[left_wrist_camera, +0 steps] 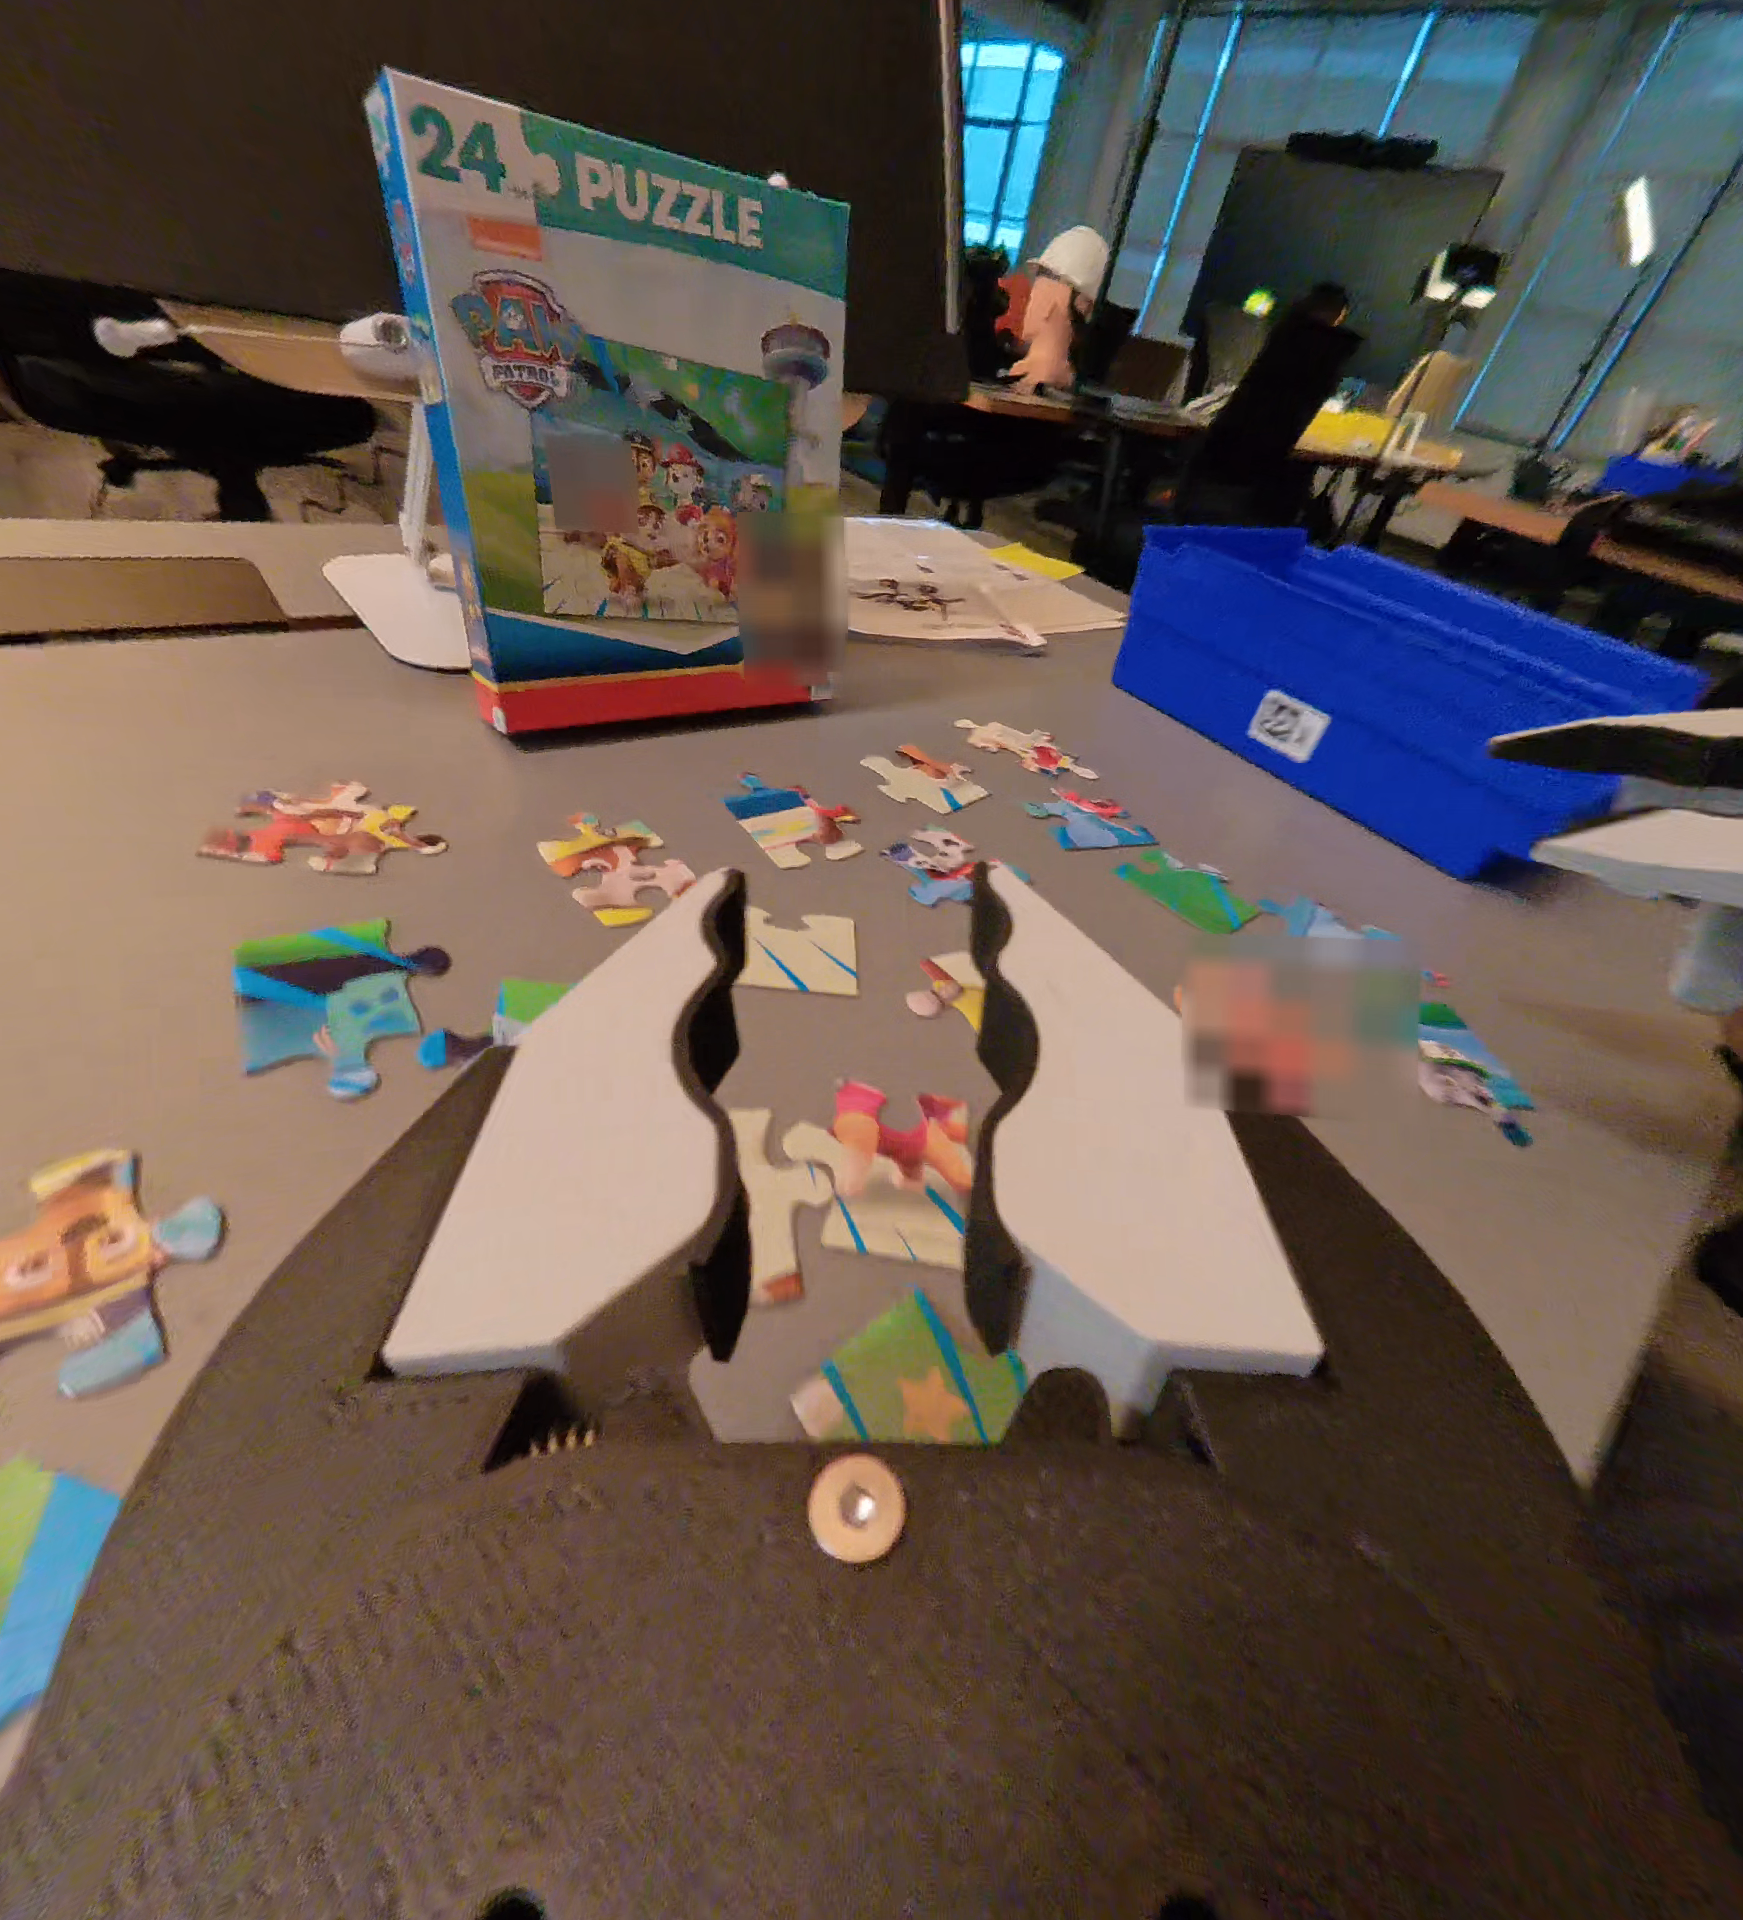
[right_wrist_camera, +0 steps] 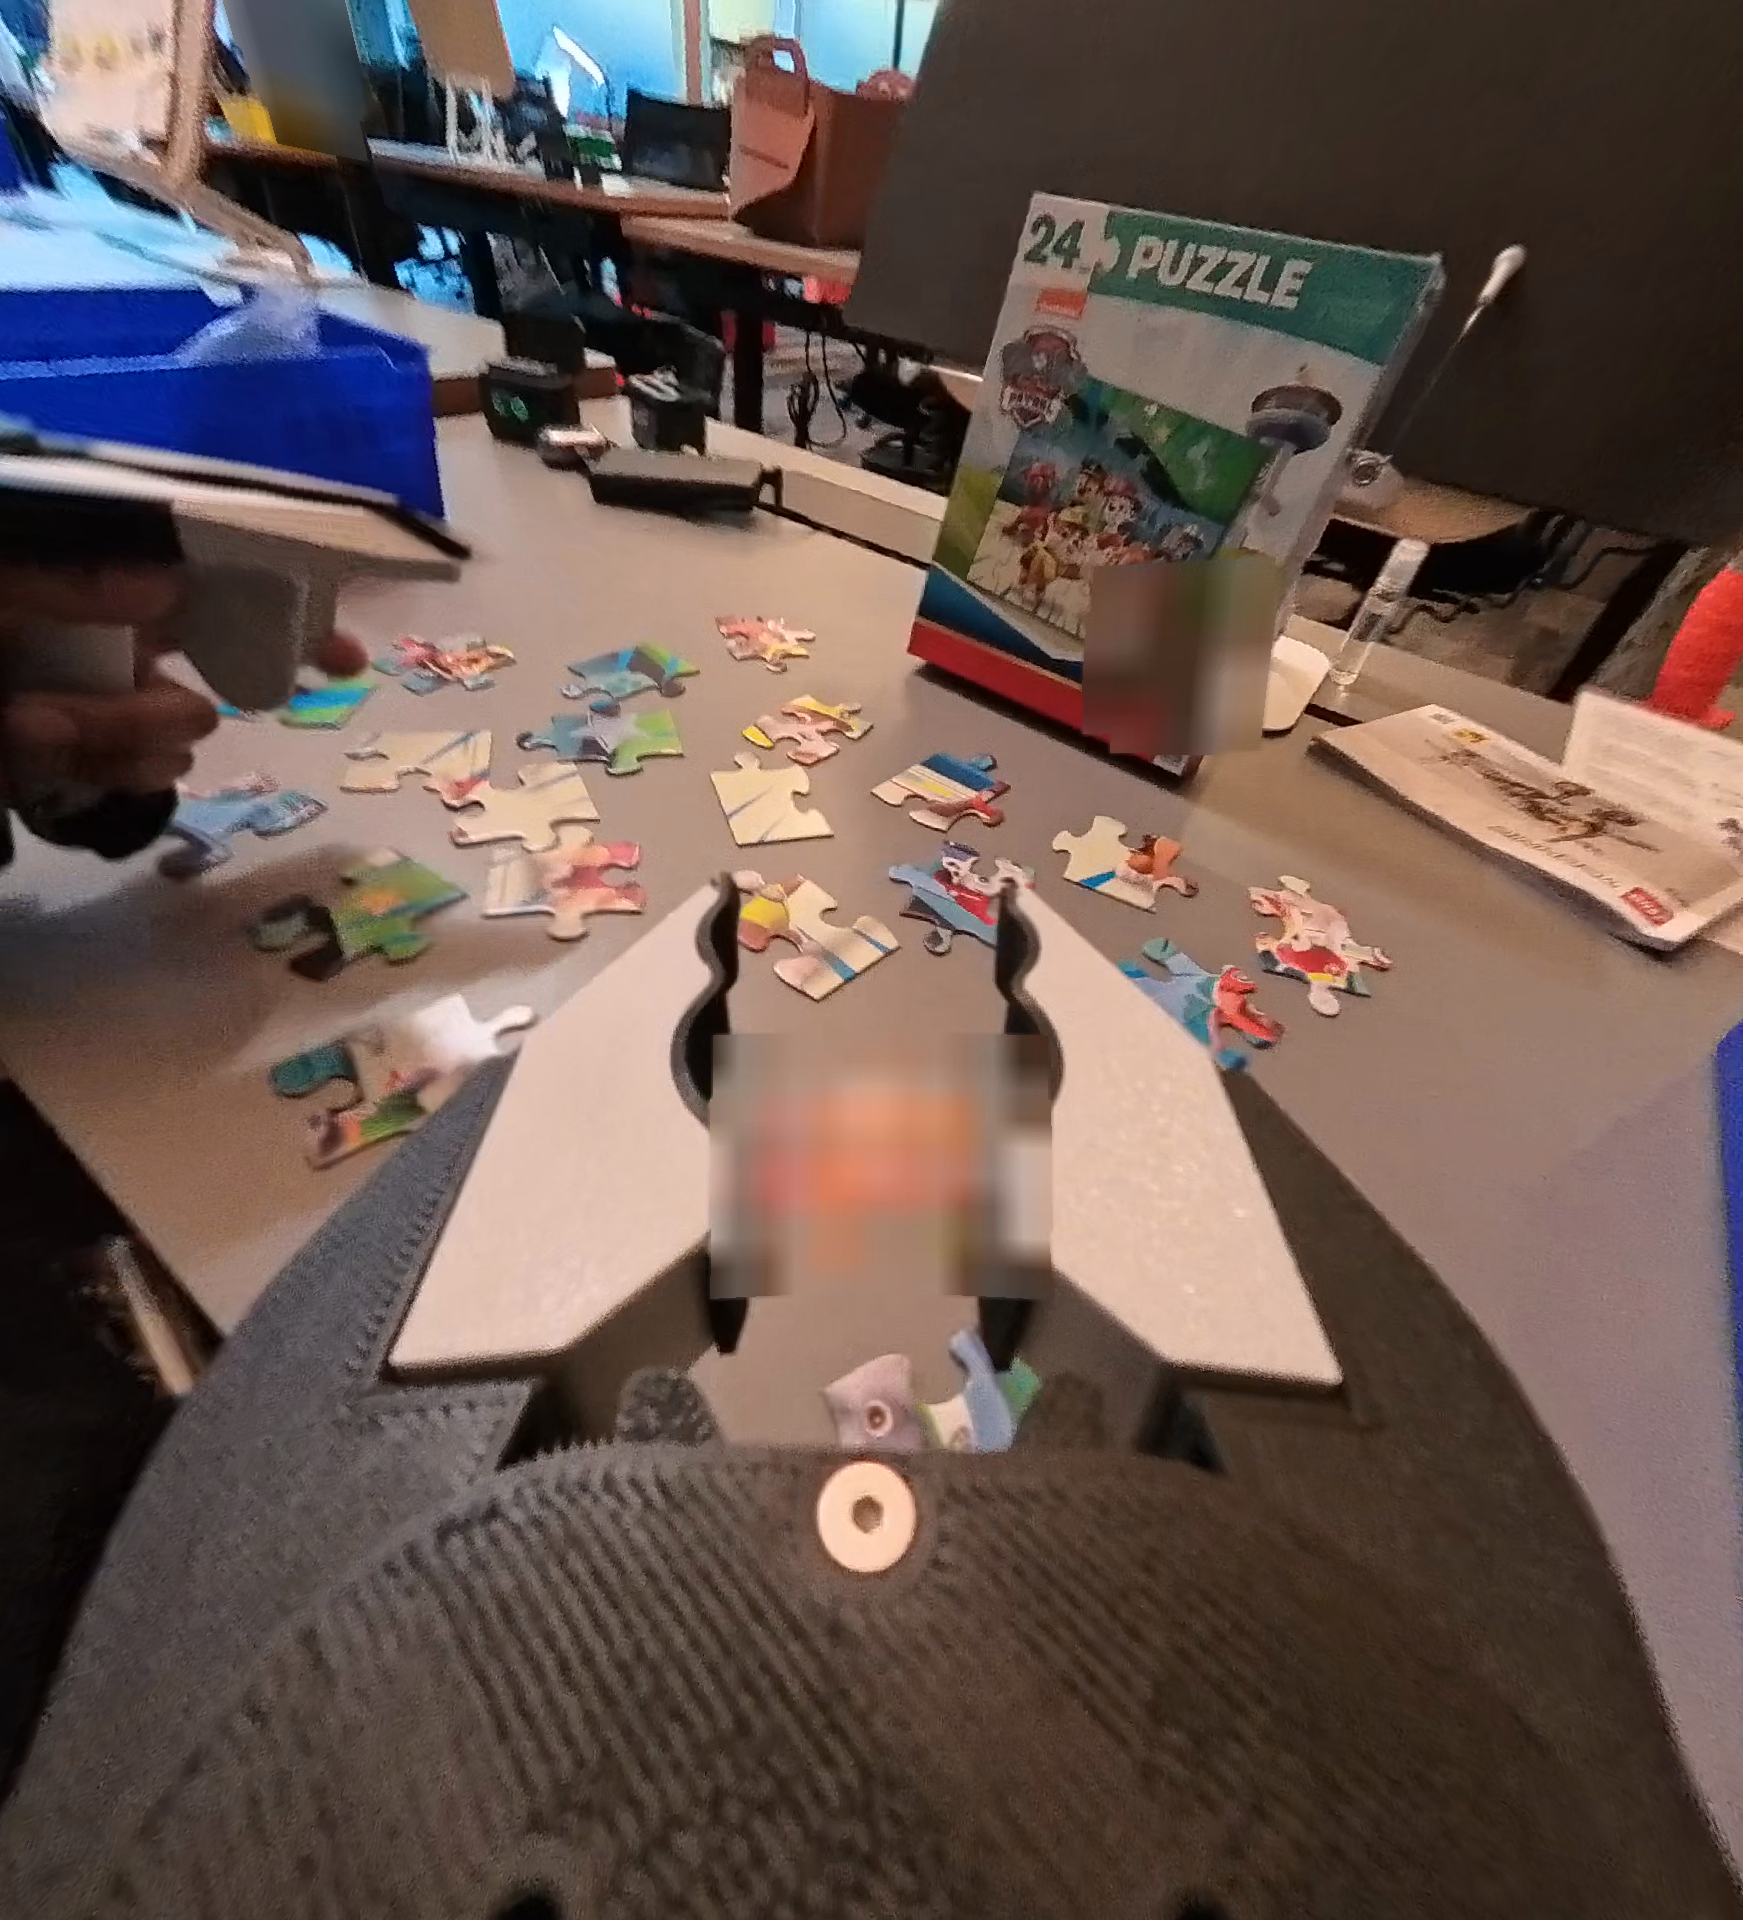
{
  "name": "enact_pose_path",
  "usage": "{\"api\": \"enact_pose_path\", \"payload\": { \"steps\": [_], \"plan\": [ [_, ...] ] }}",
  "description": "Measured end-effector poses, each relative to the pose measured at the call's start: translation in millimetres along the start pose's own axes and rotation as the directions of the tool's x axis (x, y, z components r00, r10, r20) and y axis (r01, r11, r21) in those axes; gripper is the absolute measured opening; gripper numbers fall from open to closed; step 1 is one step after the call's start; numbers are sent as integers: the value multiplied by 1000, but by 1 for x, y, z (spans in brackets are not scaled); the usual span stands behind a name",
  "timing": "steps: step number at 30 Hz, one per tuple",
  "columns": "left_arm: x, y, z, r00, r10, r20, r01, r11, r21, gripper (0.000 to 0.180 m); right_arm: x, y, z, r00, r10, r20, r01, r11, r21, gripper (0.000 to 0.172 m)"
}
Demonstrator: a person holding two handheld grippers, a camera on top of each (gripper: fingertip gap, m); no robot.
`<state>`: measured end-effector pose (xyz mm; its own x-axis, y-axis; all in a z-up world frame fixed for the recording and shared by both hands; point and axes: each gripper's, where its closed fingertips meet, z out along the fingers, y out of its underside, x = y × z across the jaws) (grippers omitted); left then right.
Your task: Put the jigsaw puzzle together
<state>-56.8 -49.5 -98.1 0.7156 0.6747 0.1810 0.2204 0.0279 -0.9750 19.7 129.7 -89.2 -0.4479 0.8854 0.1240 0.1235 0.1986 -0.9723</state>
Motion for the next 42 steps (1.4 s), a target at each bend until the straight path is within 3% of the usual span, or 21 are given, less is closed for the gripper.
{"api": "enact_pose_path", "payload": {
  "steps": [4, 8, 10, 13, 16, 18, 20, 24, 31, 42],
  "plan": [
    [6, 0, 40, 999, 53, -10, -54, 996, -74, 89, 21, 2, 19, 987, -147, -69, 147, 989, -8, 43],
    [11, 5, 54, 999, 15, -48, -16, 1000, -27, 98, 54, 5, 41, 989, -145, -39, 148, 986, 75, 42],
    [6, 8, 50, 999, 27, -40, -26, 999, 19, 94, 65, 5, 42, 997, -70, 15, 66, 986, 154, 42],
    [0, -11, 40, 994, -64, -87, 75, 988, 137, 84, 73, 6, 31, 998, 2, 67, -17, 977, 214, 38],
    [-9, -12, 40, 982, -144, -125, 162, 976, 147, 81, 85, -3, 21, 1000, 13, 3, -13, 955, 297, 30],
    [-14, -21, 38, 978, -161, -129, 185, 962, 200, 74, 87, -3, 25, 1000, 23, 0, -22, 958, 285, 30],
    [-17, -26, 36, 987, -118, -111, 142, 960, 240, 64, 93, 4, 33, 999, 53, -5, -50, 970, 237, 31],
    [-15, -27, 33, 999, -8, -34, 17, 962, 272, 60, 92, 8, 39, 986, 154, 65, -164, 964, 210, 34],
    [-16, -32, 25, 997, -51, -54, 65, 947, 315, 57, 98, 7, 35, 974, 215, 71, -226, 946, 232, 31],
    [-10, -34, 22, 999, -17, -50, 33, 941, 336, 53, 108, 2, 18, 981, 193, -19, -178, 936, 304, 22]
  ]
}}
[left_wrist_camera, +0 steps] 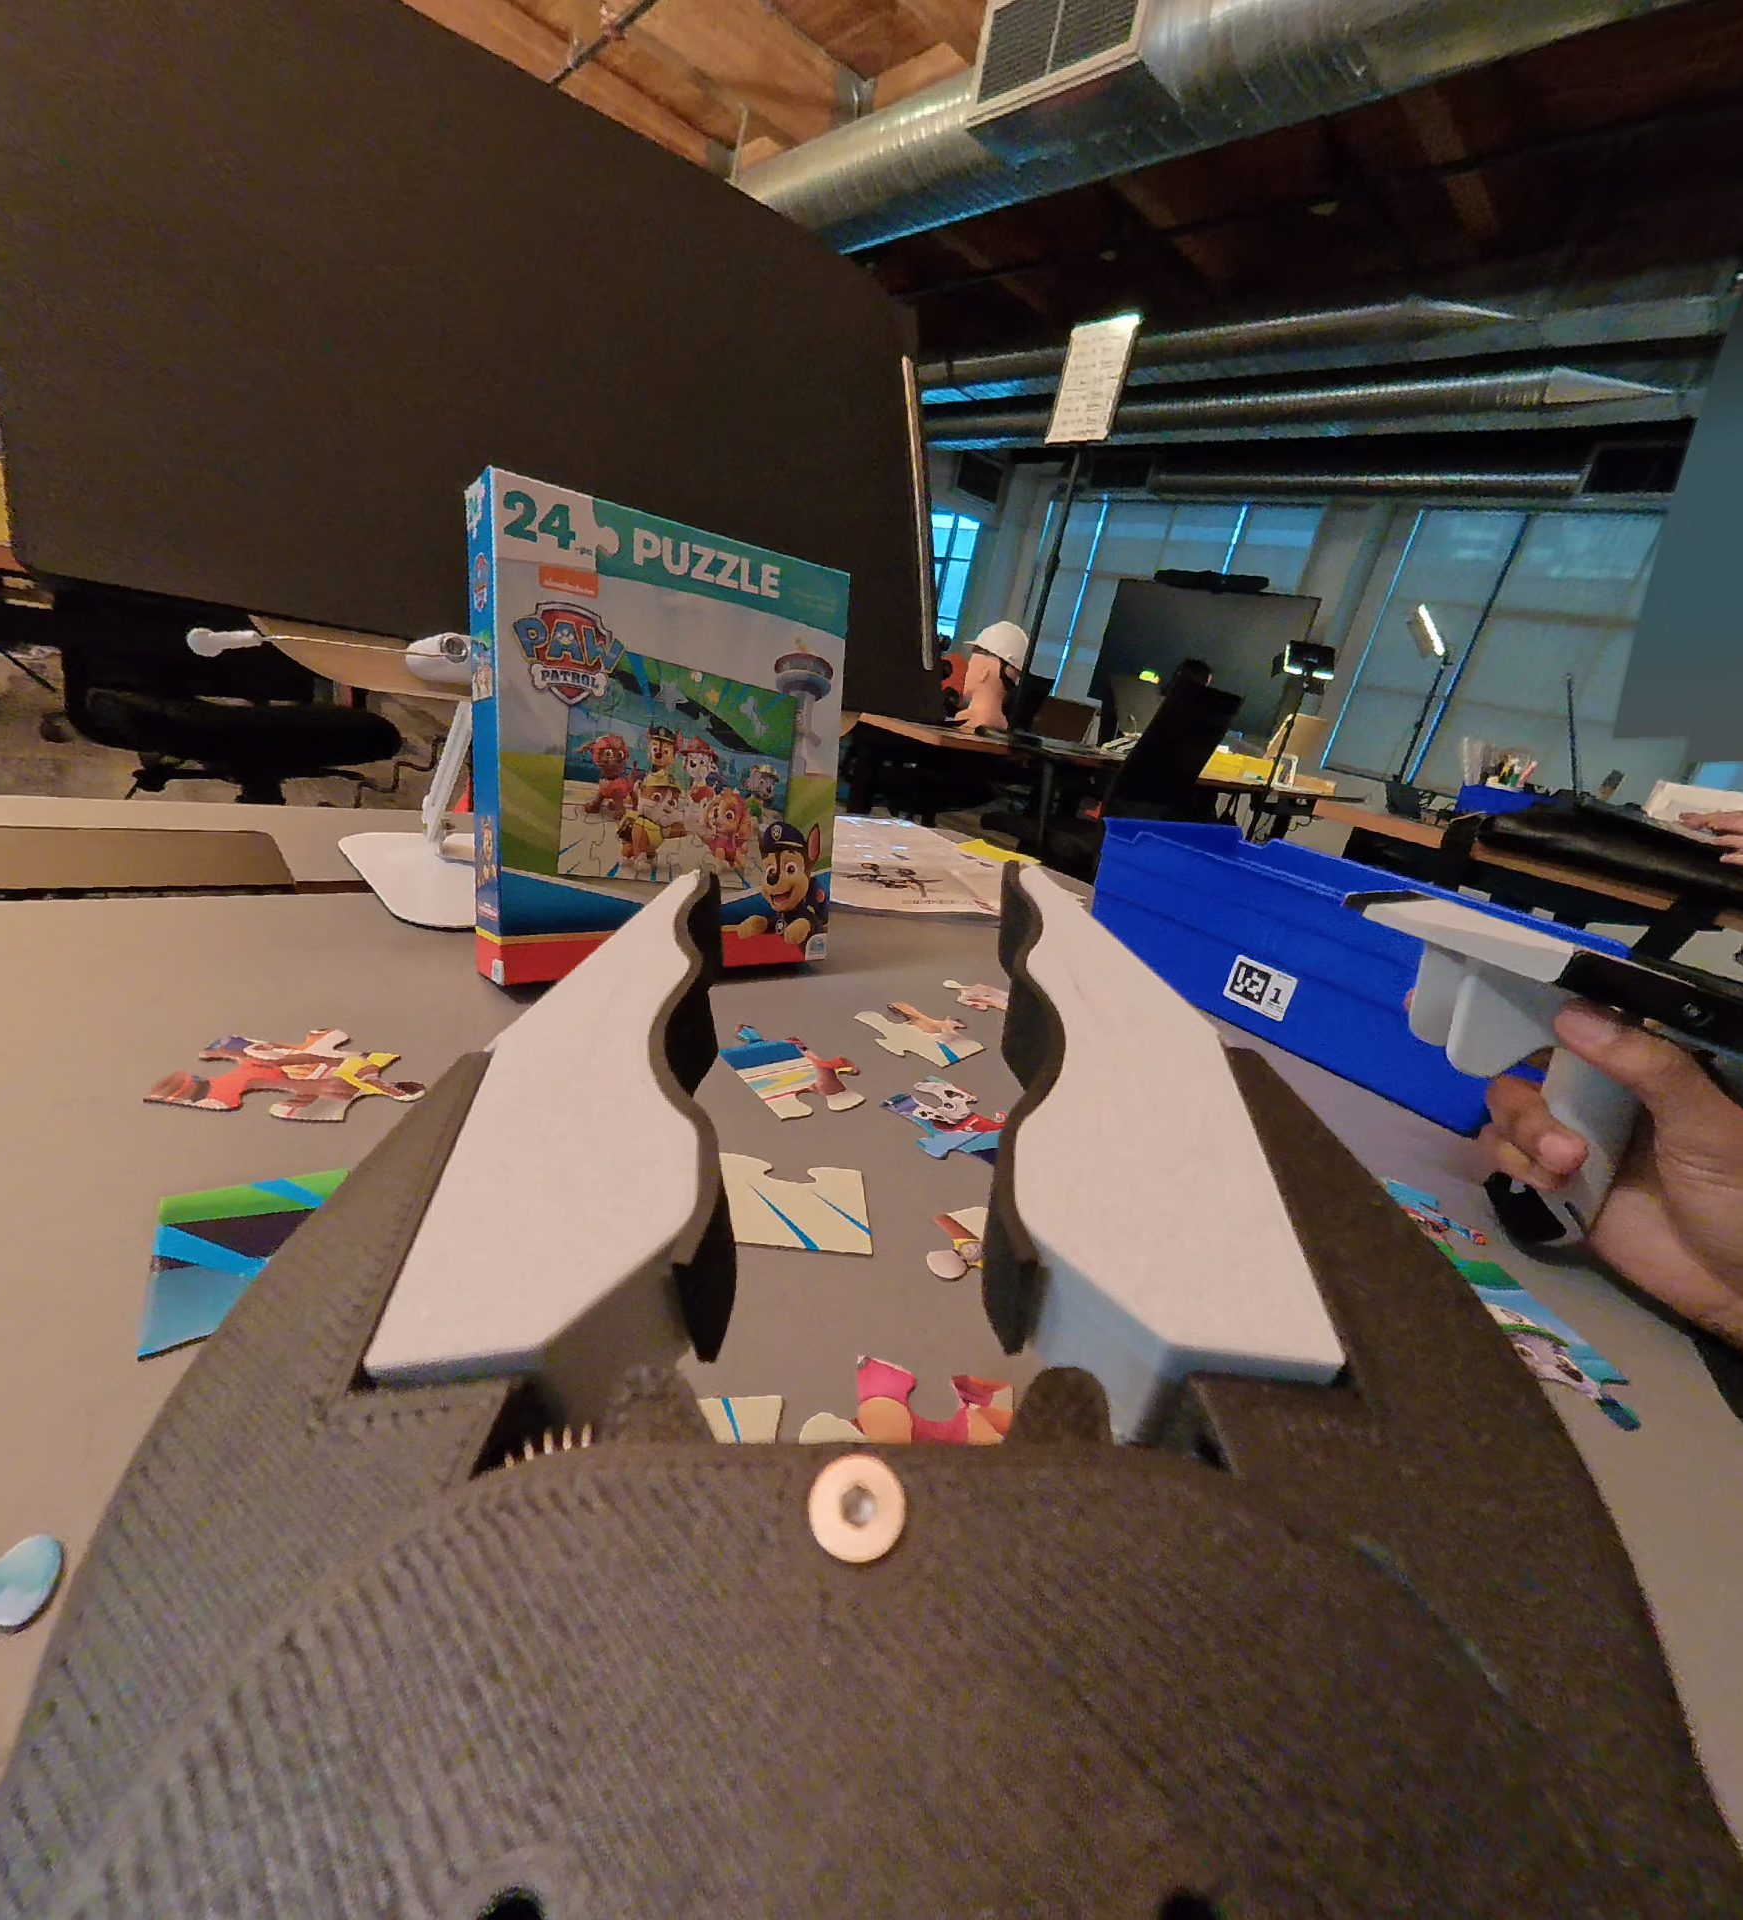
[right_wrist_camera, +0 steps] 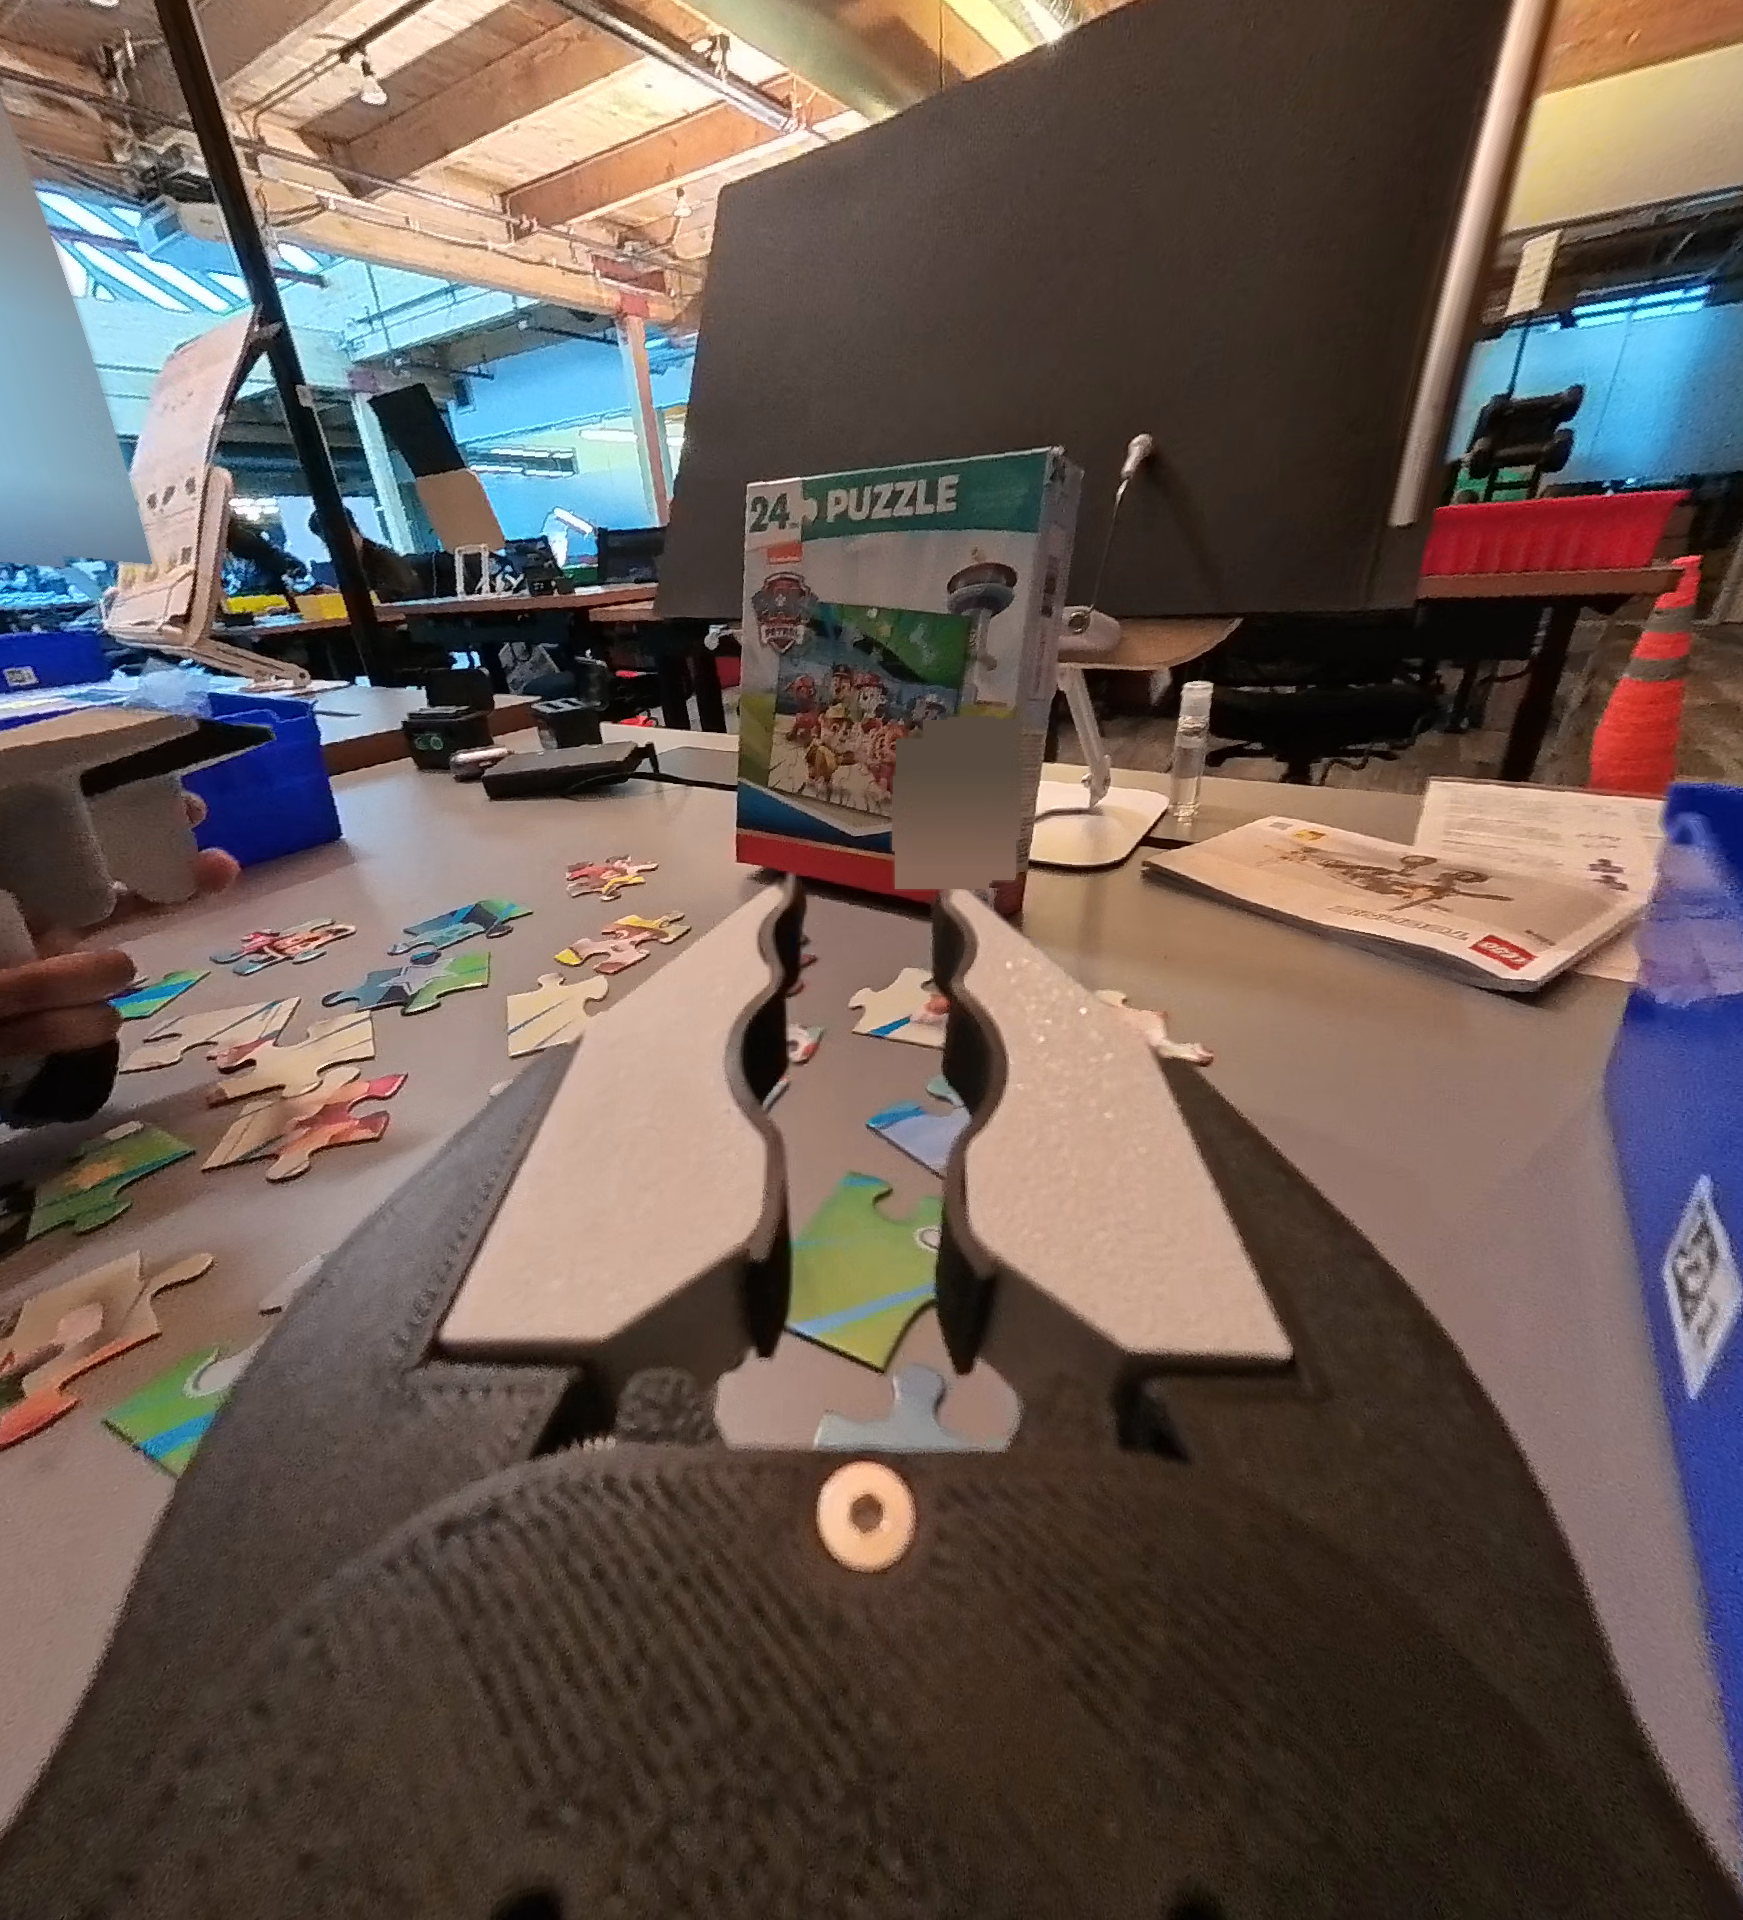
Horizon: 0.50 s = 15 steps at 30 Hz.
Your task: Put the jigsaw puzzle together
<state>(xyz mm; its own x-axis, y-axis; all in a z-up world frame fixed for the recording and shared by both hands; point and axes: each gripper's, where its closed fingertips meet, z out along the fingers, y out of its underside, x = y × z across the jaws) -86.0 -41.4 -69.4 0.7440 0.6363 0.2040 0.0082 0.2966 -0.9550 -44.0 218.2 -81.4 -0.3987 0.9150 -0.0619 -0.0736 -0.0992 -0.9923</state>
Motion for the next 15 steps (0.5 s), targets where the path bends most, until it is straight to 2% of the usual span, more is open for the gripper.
{"api": "enact_pose_path", "payload": {
  "steps": [7, 15],
  "plan": [
    [0, 1, 0, 1000, 9, -1, -9, 1000, -2, 51, 15, -6, -8, 996, 83, -38, -81, 996, 48, 21],
    [1, 5, 0, 1000, -11, -12, 11, 1000, -28, 46, 10, -6, -9, 999, 20, -46, -18, 999, 39, 18]
  ]
}}
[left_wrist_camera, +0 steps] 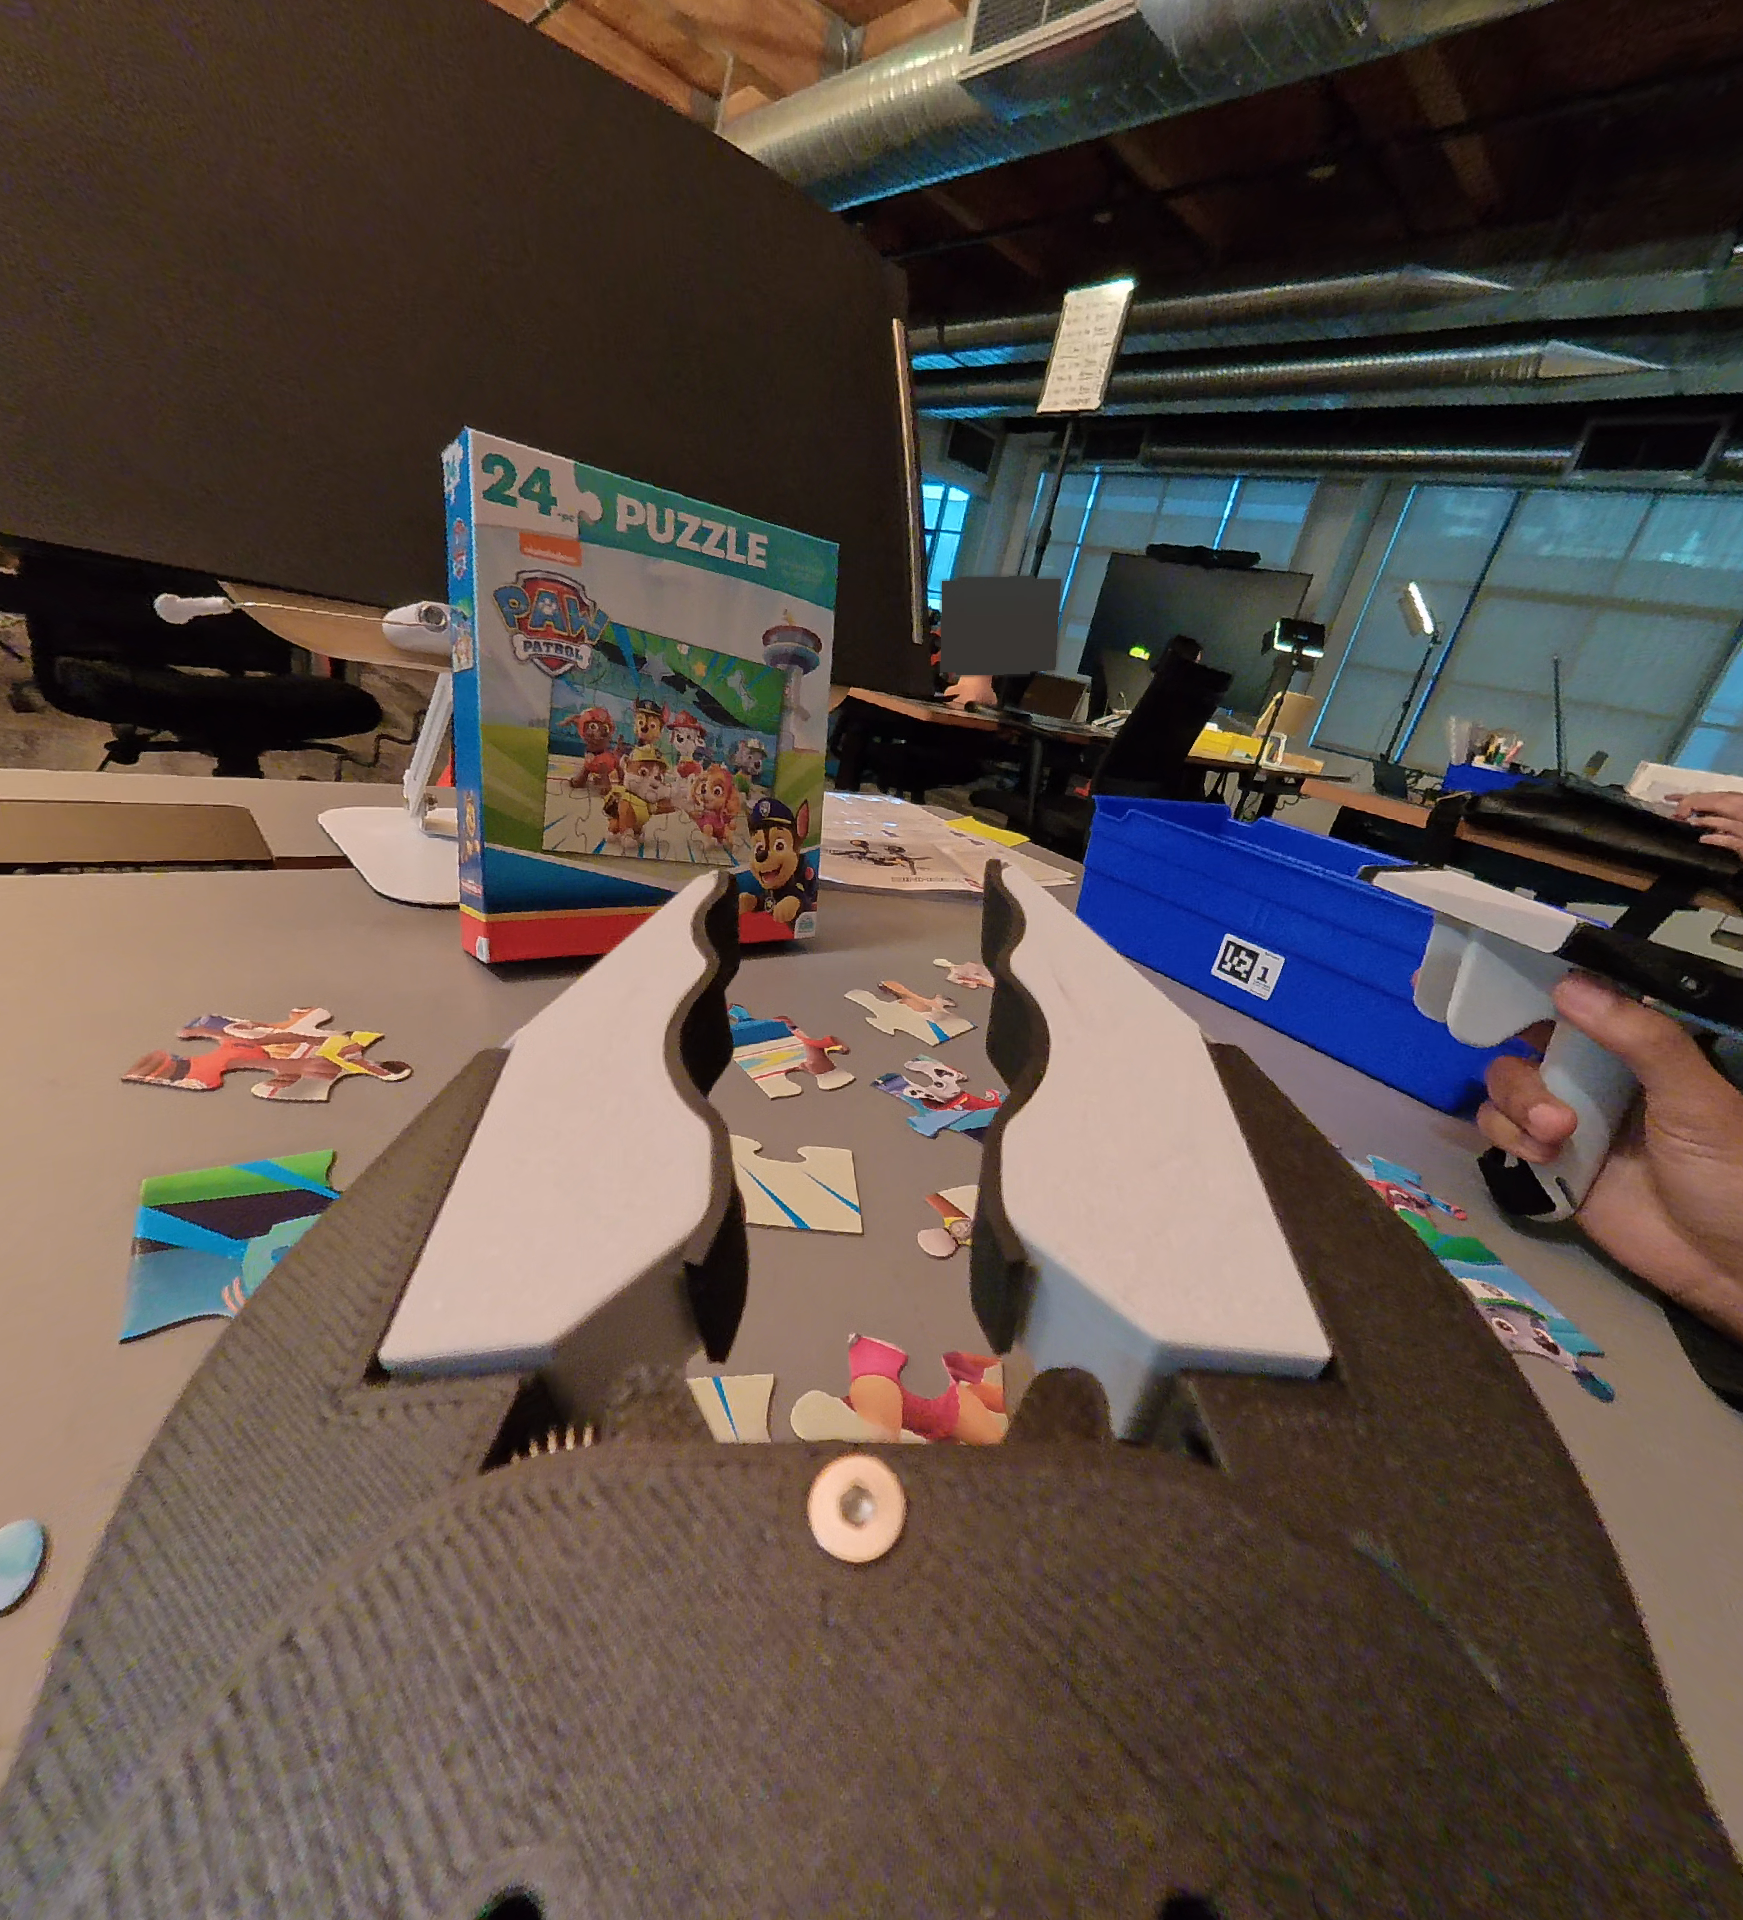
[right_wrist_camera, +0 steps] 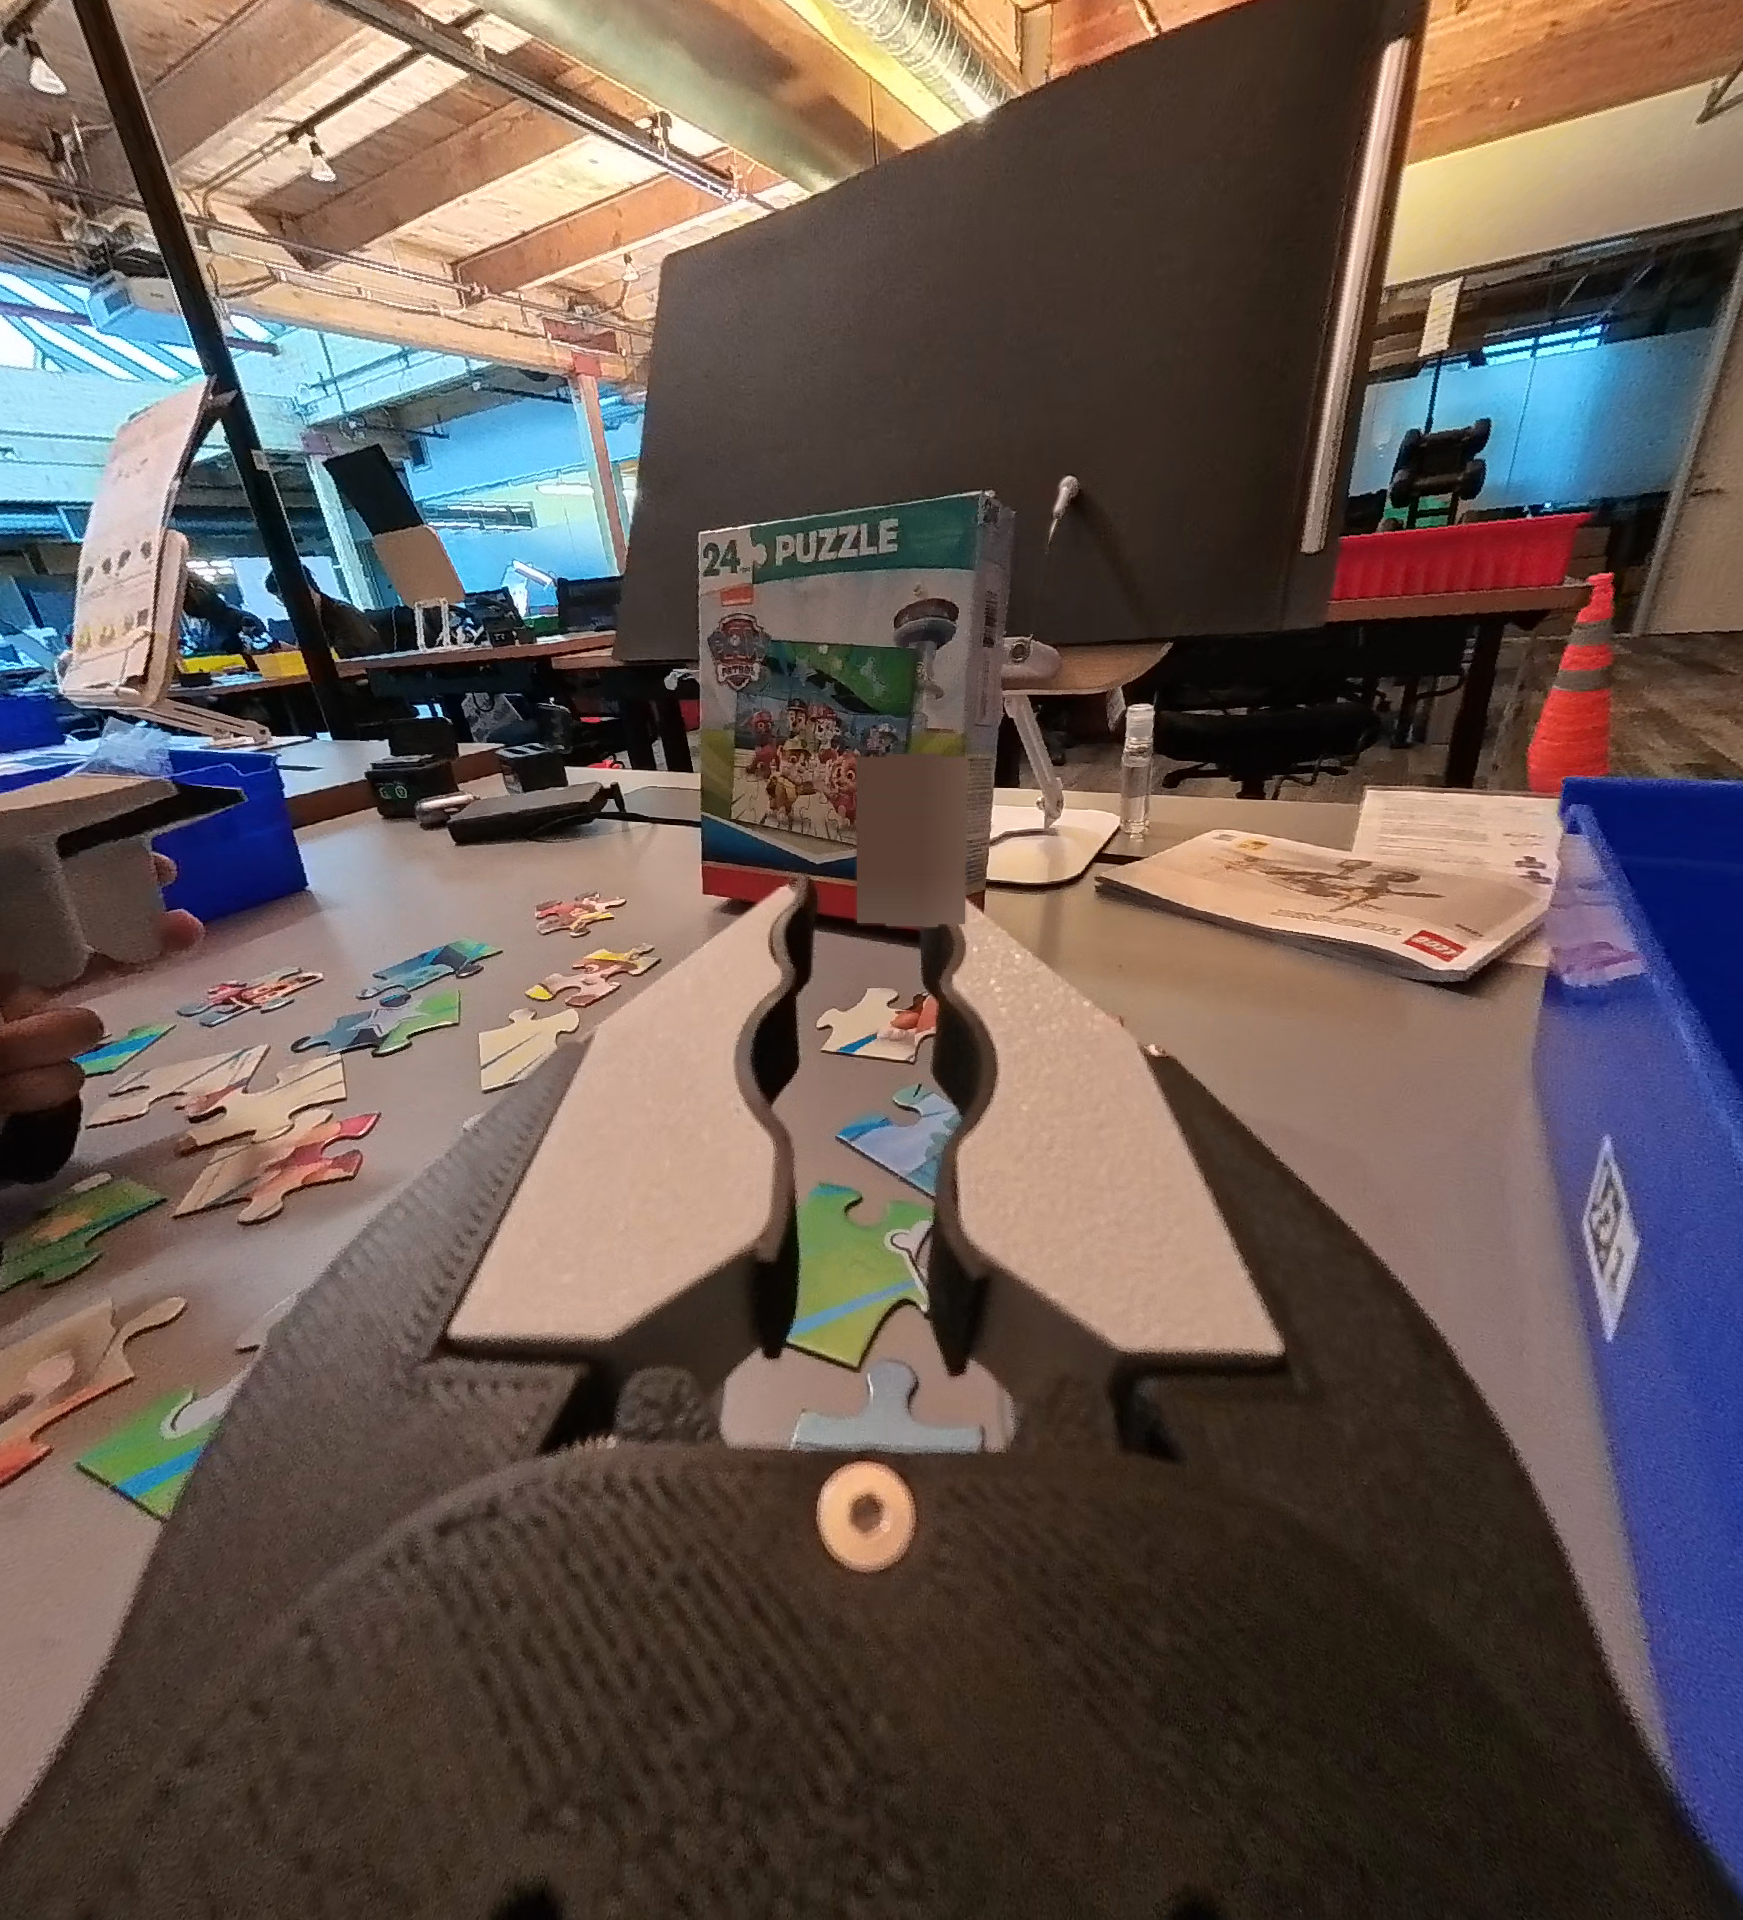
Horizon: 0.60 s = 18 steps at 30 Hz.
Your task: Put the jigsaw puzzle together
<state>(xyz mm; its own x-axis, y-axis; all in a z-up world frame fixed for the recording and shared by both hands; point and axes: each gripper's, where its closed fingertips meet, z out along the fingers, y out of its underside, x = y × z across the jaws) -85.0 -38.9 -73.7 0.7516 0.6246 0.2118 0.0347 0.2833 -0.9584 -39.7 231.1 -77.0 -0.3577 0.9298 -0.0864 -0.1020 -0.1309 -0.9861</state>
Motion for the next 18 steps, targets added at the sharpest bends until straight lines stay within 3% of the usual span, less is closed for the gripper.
{"api": "enact_pose_path", "payload": {
  "steps": [18],
  "plan": [
    [0, 0, 0, 1000, 5, -1, -5, 1000, 2, 45, -3, 2, 1, 1000, -19, 4, 19, 1000, -14, 16]
  ]
}}
